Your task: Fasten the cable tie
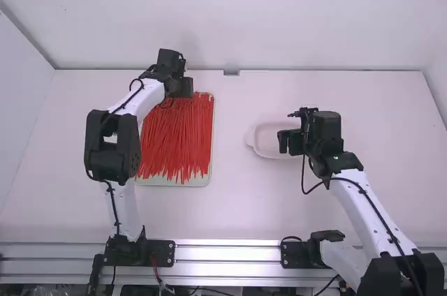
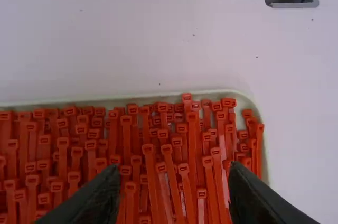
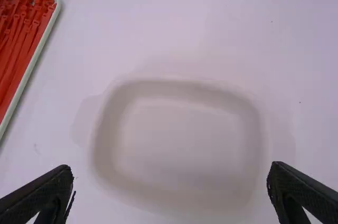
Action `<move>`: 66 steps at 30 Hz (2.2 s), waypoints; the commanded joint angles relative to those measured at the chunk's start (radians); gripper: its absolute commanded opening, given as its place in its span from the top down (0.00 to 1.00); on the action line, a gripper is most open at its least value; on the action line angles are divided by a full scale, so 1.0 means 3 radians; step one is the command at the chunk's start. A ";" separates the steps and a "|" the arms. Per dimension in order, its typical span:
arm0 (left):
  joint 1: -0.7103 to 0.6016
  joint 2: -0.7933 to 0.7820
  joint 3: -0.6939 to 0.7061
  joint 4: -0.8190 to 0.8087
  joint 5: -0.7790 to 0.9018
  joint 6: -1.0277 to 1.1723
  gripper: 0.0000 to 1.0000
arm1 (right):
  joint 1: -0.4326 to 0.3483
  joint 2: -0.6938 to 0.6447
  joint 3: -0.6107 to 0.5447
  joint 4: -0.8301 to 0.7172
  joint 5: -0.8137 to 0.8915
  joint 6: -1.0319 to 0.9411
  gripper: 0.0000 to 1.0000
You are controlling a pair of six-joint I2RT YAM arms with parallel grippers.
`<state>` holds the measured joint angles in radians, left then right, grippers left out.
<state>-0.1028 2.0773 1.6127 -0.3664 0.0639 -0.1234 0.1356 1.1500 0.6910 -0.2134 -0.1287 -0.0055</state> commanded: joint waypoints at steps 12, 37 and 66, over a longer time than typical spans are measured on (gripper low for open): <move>-0.0006 0.0008 -0.0239 0.0249 -0.0107 -0.0072 0.50 | 0.0009 0.0027 0.0092 -0.0027 -0.0018 0.0003 0.02; -0.0005 0.0046 -0.0767 0.1016 -0.0216 -0.0137 0.51 | 0.0056 0.0027 0.0092 -0.0024 -0.0018 0.0003 0.02; -0.0008 0.0294 -0.0768 0.1217 -0.0268 -0.0224 0.56 | 0.0050 0.0027 0.0092 -0.0025 -0.0019 0.0003 0.02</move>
<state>-0.1020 2.1334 1.3888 0.0010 -0.0055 -0.1776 0.1505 1.1500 0.6910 -0.2199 -0.1287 -0.0059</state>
